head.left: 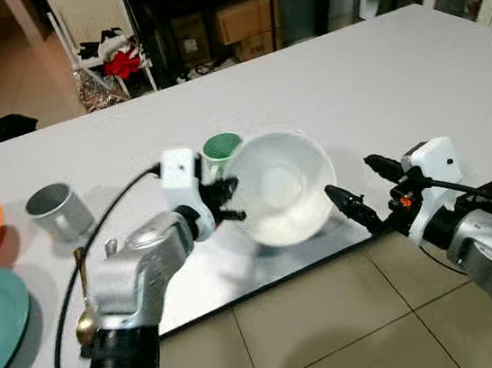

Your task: Setting the table

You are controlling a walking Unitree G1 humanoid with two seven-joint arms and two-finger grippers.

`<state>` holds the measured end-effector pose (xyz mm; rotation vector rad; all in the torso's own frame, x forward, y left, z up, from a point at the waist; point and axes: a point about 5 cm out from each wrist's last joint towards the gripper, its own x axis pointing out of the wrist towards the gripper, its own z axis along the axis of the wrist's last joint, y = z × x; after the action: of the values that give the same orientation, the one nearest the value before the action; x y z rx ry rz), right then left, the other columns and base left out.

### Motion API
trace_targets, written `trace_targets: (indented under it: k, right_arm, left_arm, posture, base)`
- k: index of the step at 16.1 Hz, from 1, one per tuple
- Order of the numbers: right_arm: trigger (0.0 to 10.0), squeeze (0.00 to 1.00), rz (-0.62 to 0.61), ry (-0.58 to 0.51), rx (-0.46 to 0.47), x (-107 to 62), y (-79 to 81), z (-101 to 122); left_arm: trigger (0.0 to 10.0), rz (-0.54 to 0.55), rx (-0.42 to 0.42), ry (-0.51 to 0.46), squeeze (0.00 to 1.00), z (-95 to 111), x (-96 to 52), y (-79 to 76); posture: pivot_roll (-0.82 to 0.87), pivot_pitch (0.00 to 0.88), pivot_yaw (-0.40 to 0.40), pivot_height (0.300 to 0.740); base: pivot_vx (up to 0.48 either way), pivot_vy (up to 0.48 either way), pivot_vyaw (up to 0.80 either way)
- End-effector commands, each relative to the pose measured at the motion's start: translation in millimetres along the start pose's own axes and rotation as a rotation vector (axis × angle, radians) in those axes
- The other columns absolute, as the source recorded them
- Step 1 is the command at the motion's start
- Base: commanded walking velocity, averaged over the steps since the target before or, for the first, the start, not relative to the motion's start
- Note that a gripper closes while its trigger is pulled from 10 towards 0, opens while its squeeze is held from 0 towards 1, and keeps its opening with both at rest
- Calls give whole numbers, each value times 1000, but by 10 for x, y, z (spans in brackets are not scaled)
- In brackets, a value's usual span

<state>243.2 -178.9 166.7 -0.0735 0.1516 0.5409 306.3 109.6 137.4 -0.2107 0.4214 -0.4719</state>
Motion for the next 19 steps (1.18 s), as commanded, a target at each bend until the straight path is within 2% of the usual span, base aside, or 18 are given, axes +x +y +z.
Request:
trace_targets:
  k: [1, 5, 10, 17, 19]
  right_arm:
    - [10000, 0, 19, -6, 1, -15, 28, 16]
    - [10000, 0, 12, -5, 2, -26, 31, 10]
    - [10000, 0, -5, -5, 4, -38, 13, 7]
    - [10000, 0, -21, -4, 11, -26, 3, -2]
    - [10000, 0, -23, -4, 12, -27, 5, -5]
  left_arm:
    - [10000, 40, 33, 4, 0, 40, 68, 61]
    - [10000, 77, 60, 14, 0, 25, 178, 124]
    - [10000, 162, 32, -34, 0, 101, 302, 260]
    - [10000, 213, 4, -31, 0, 3, 420, 301]
    - [10000, 267, -4, -37, 0, -28, 457, 361]
  posture:
    - [-143, 0, 126, 740]
    - [-152, 0, 133, 740]
    - [-153, 0, 134, 740]
    - [-148, 0, 132, 740]
    - [-147, 0, 134, 740]
  base:
    - [0, 0, 0]
    - [0, 0, 0]
    - [0, 0, 0]
    - [0, 0, 0]
    - [0, 0, 0]
